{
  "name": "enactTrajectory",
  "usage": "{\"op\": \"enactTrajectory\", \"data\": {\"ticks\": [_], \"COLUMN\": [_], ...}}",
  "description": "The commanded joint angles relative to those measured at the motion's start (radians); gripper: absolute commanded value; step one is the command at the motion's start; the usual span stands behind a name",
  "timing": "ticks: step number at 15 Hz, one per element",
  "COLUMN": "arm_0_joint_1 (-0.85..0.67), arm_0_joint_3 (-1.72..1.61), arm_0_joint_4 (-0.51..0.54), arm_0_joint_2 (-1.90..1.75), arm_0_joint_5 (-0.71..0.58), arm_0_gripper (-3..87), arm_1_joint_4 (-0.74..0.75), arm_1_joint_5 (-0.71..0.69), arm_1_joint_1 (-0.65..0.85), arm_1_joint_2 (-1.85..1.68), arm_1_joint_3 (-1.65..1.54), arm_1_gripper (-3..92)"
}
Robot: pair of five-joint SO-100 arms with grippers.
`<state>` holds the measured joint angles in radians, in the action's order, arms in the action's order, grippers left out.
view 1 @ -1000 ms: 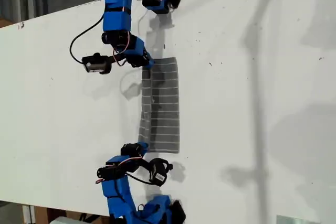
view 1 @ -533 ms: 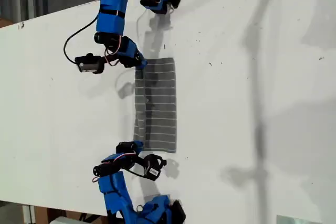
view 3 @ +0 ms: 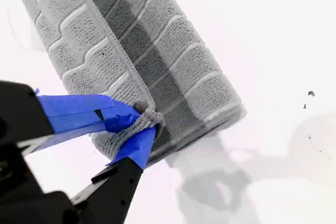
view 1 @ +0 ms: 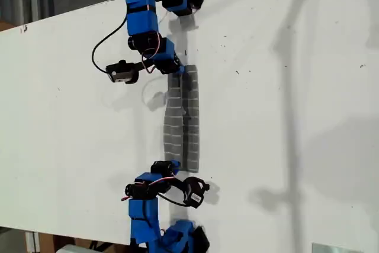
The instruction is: Grasp corners of a square towel and fold twice.
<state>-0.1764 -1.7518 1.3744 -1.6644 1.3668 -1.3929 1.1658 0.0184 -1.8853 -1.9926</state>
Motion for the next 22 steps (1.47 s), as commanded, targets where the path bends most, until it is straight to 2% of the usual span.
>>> {"op": "enactTrajectory", "data": {"ticks": [1,6,8,9,10,12,15,17,19,22], "arm_0_joint_1": [0.035,0.029,0.034,0.031,0.035,0.043,0.043,0.035,0.015,-0.011], "arm_0_joint_3": [-0.043,-0.175,-0.176,-0.178,-0.178,-0.181,-0.198,-0.193,-0.206,-0.268], "arm_0_joint_4": [-0.018,-0.126,-0.152,-0.152,-0.153,-0.152,-0.123,-0.061,-0.029,-0.044], "arm_0_joint_2": [-0.08,-0.117,-0.13,-0.141,-0.155,-0.187,-0.275,-0.331,-0.357,-0.402], "arm_0_joint_5": [0.032,0.025,-0.015,-0.012,-0.012,-0.009,0.008,0.015,0.014,0.009], "arm_0_gripper": [-0.4,1.7,14.2,15.5,17.0,22.0,21.7,33.6,32.9,31.9], "arm_1_joint_4": [0.031,0.075,0.086,0.091,0.092,0.092,0.072,0.048,0.064,0.132], "arm_1_joint_5": [0.035,0.058,0.058,0.064,0.063,0.06,0.051,0.026,-0.005,-0.023], "arm_1_joint_1": [-0.041,-0.055,-0.052,-0.048,-0.044,-0.048,-0.032,0.006,0.08,0.166], "arm_1_joint_2": [-0.041,-0.046,-0.077,-0.098,-0.12,-0.156,-0.199,-0.219,-0.233,-0.285], "arm_1_joint_3": [-0.028,-0.081,-0.101,-0.115,-0.126,-0.133,-0.133,-0.133,-0.209,-0.359], "arm_1_gripper": [-0.1,0.8,14.8,23.5,26.1,25.1,24.3,24.3,24.5,25.5]}}
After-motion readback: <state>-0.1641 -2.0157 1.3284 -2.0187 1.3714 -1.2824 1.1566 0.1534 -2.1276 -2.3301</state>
